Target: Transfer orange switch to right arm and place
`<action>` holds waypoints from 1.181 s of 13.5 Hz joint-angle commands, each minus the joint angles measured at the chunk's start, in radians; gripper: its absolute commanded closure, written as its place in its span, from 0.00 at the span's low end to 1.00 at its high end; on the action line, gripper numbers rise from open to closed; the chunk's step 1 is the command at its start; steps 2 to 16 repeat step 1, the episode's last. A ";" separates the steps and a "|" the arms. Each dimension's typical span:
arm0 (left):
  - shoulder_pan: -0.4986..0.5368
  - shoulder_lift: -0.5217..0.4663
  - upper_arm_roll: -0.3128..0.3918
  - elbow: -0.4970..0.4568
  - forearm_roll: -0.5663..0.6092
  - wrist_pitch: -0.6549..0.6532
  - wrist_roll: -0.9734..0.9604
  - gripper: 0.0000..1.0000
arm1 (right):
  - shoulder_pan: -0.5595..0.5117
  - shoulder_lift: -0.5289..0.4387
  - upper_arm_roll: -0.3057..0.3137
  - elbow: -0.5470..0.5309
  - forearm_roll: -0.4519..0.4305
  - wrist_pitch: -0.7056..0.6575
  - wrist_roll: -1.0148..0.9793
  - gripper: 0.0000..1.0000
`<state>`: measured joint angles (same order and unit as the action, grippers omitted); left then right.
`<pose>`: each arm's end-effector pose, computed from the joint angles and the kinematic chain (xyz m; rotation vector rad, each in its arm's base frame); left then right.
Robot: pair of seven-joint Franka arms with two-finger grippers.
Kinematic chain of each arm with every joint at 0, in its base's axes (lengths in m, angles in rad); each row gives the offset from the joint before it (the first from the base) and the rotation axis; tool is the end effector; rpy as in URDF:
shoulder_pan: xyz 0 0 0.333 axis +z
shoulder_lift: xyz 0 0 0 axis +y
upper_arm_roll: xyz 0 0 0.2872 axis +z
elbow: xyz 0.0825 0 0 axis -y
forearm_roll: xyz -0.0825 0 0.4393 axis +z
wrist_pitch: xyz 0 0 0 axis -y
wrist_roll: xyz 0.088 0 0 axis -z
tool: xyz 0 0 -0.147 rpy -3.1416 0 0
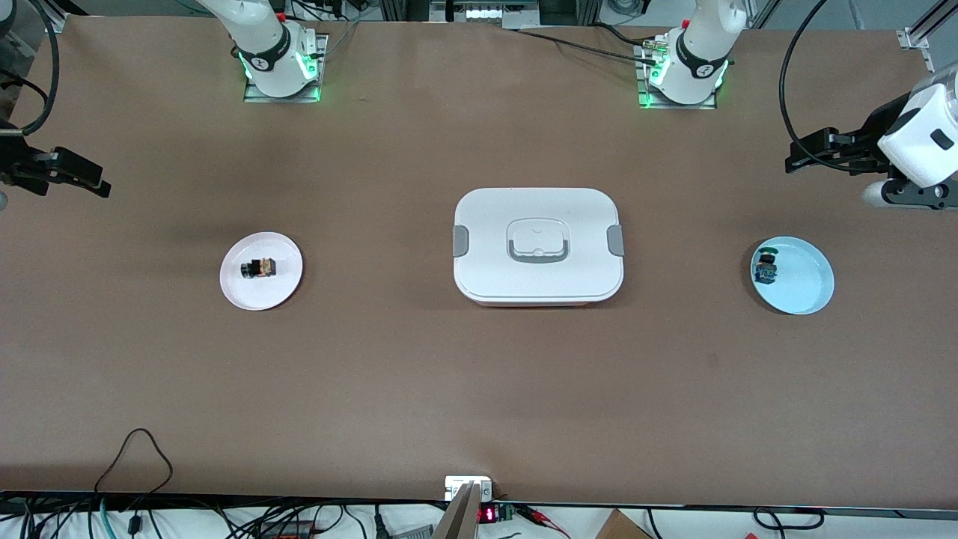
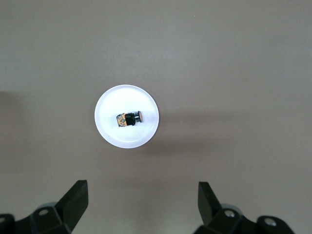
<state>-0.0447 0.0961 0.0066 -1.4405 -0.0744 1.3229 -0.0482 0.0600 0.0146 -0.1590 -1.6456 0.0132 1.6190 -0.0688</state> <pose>0.5998 -0.0352 0.5466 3.0598 -0.0006 -0.3327 0.6107 -0.0583 0.5115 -3.1263 0.0487 0.0625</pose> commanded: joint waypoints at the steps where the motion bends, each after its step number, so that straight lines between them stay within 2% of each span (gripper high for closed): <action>1: -0.003 0.002 -0.002 0.017 0.016 -0.007 0.014 0.00 | 0.004 -0.009 0.007 0.021 -0.015 -0.037 0.055 0.00; 16: -0.003 0.002 -0.002 0.017 0.016 -0.007 0.014 0.00 | 0.004 -0.009 0.007 0.021 -0.015 -0.037 0.055 0.00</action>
